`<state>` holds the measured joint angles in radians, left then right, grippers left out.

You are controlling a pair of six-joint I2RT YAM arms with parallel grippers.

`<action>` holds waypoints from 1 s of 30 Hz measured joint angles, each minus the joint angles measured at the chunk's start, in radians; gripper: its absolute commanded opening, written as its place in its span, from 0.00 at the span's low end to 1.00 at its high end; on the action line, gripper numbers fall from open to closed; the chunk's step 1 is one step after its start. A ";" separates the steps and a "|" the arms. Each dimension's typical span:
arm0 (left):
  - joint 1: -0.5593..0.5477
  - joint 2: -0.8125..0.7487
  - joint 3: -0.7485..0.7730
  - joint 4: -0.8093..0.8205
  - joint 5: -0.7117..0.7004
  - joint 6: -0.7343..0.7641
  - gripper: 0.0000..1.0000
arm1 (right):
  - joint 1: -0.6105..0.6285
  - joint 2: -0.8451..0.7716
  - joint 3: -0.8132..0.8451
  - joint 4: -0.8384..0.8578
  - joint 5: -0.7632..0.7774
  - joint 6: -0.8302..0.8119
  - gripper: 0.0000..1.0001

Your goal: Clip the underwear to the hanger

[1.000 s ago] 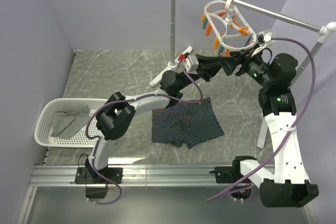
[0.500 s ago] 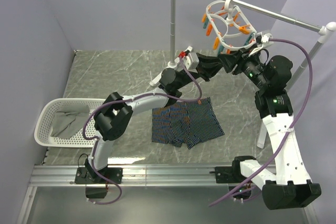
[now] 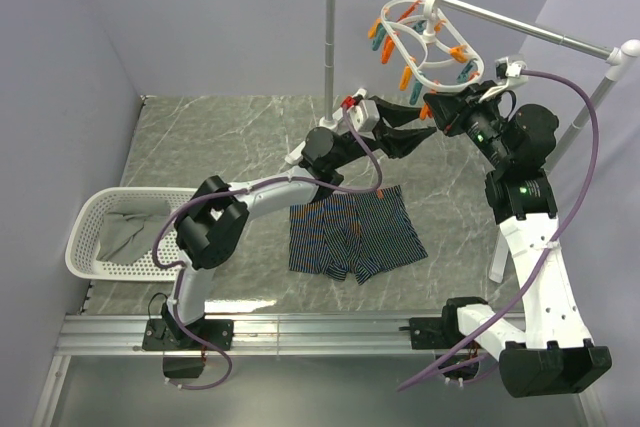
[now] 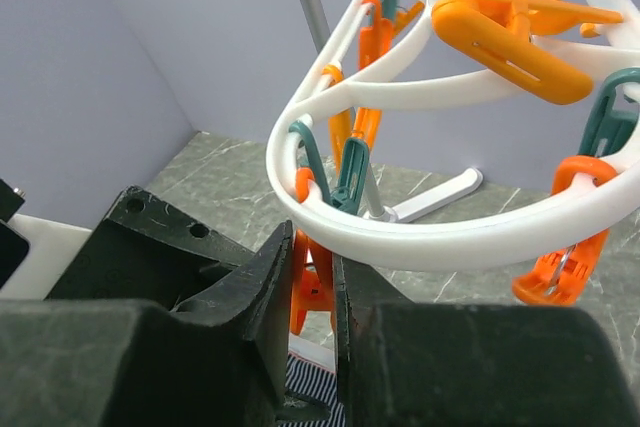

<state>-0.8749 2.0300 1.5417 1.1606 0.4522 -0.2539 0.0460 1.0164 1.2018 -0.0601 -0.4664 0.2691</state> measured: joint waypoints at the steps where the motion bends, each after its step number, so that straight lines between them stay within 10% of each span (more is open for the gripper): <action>1: 0.000 -0.001 -0.001 -0.002 0.002 0.001 0.51 | 0.000 0.000 0.000 0.000 0.000 0.004 0.00; 11: 0.027 -0.128 -0.158 -0.144 0.156 -0.016 0.72 | 0.000 0.008 0.003 0.008 -0.002 0.010 0.00; 19: 0.135 -0.357 -0.418 -0.497 0.288 0.080 0.65 | 0.000 0.029 0.027 0.005 -0.017 0.010 0.00; 30: 0.165 0.070 0.034 -1.050 0.269 0.276 0.75 | 0.000 0.044 0.029 0.005 -0.025 0.011 0.00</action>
<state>-0.7097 2.1002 1.5757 0.1108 0.7216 0.0223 0.0460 1.0603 1.2304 -0.0551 -0.4911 0.2798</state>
